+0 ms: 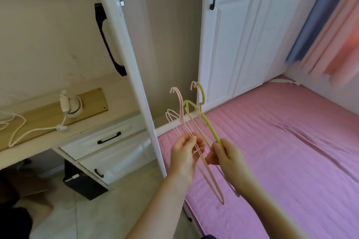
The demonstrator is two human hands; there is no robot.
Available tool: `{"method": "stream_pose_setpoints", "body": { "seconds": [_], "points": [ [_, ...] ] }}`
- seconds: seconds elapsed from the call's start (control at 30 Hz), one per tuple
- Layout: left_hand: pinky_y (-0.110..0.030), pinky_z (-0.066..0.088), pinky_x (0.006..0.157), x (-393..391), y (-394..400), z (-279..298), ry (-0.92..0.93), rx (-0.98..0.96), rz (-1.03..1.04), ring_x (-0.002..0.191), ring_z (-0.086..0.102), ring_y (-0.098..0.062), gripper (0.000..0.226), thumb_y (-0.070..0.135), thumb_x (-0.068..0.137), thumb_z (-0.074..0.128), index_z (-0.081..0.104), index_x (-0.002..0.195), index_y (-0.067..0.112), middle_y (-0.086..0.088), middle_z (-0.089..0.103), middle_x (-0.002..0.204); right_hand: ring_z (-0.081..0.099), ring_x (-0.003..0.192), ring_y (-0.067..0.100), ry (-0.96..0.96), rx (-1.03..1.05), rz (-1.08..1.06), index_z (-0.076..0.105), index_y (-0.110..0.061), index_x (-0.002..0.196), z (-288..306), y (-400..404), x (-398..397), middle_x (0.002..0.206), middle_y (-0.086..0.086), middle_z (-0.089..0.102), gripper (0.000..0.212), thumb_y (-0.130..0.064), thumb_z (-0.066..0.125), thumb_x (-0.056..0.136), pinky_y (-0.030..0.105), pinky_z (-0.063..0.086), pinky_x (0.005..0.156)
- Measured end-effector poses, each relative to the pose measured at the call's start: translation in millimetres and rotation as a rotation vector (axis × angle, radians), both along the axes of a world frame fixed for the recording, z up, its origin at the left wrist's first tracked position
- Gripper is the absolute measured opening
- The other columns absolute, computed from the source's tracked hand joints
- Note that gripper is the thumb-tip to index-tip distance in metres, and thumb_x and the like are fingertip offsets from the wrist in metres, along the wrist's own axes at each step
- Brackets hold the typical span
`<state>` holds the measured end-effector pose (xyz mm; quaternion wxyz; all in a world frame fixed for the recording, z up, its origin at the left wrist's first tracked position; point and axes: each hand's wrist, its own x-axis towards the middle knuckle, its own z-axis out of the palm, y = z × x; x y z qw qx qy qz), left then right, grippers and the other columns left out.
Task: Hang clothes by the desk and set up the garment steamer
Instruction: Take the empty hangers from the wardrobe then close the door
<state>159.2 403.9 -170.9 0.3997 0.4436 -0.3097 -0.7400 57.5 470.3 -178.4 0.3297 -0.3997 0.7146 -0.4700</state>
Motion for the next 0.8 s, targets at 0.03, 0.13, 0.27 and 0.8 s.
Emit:
{"method": "stream_pose_setpoints", "body": {
  "seconds": [0.03, 0.13, 0.27, 0.8],
  "points": [
    [-0.033, 0.051, 0.075, 3.8, 9.8, -2.3, -0.03, -0.018, -0.015, 0.075, 0.059, -0.019, 0.015, 0.004, 0.096, 0.049, 0.062, 0.102, 0.001, -0.007, 0.065, 0.076, 0.068, 0.07, 0.016, 0.009, 0.0, 0.005, 0.058, -0.009, 0.08, -1.0, 8.0, 2.9, 0.071, 0.005, 0.071, 0.027, -0.013, 0.039, 0.099, 0.044, 0.057, 0.077],
    [-0.033, 0.045, 0.078, 13.5, 38.1, -9.1, -0.101, -0.041, -0.044, 0.078, 0.057, -0.016, 0.014, 0.008, 0.095, 0.052, 0.065, 0.1, 0.008, -0.001, 0.071, 0.082, 0.068, 0.071, 0.013, 0.032, 0.015, 0.012, 0.059, -0.011, 0.079, -6.2, 35.9, 10.4, 0.073, 0.003, 0.07, 0.028, -0.016, 0.04, 0.099, 0.043, 0.056, 0.077],
    [-0.03, 0.04, 0.075, 21.2, 77.5, -13.9, -0.124, -0.033, -0.012, 0.078, 0.054, -0.014, 0.011, 0.011, 0.094, 0.055, 0.066, 0.096, 0.014, 0.001, 0.073, 0.085, 0.069, 0.064, 0.016, 0.007, 0.047, 0.06, 0.054, -0.009, 0.079, -8.1, 80.3, 21.1, 0.072, 0.007, 0.068, 0.027, -0.018, 0.039, 0.1, 0.033, 0.054, 0.065],
    [-0.027, 0.05, 0.063, 70.0, 235.9, -28.9, -0.087, 0.088, 0.26, 0.063, 0.055, -0.017, 0.029, -0.003, 0.083, 0.066, 0.057, 0.109, 0.005, -0.008, 0.06, 0.081, 0.049, 0.049, 0.011, -0.019, 0.049, 0.372, 0.053, -0.002, 0.073, -31.4, 226.0, 58.9, 0.053, -0.001, 0.052, 0.03, -0.015, 0.047, 0.099, 0.025, 0.04, 0.049]
  ]
}}
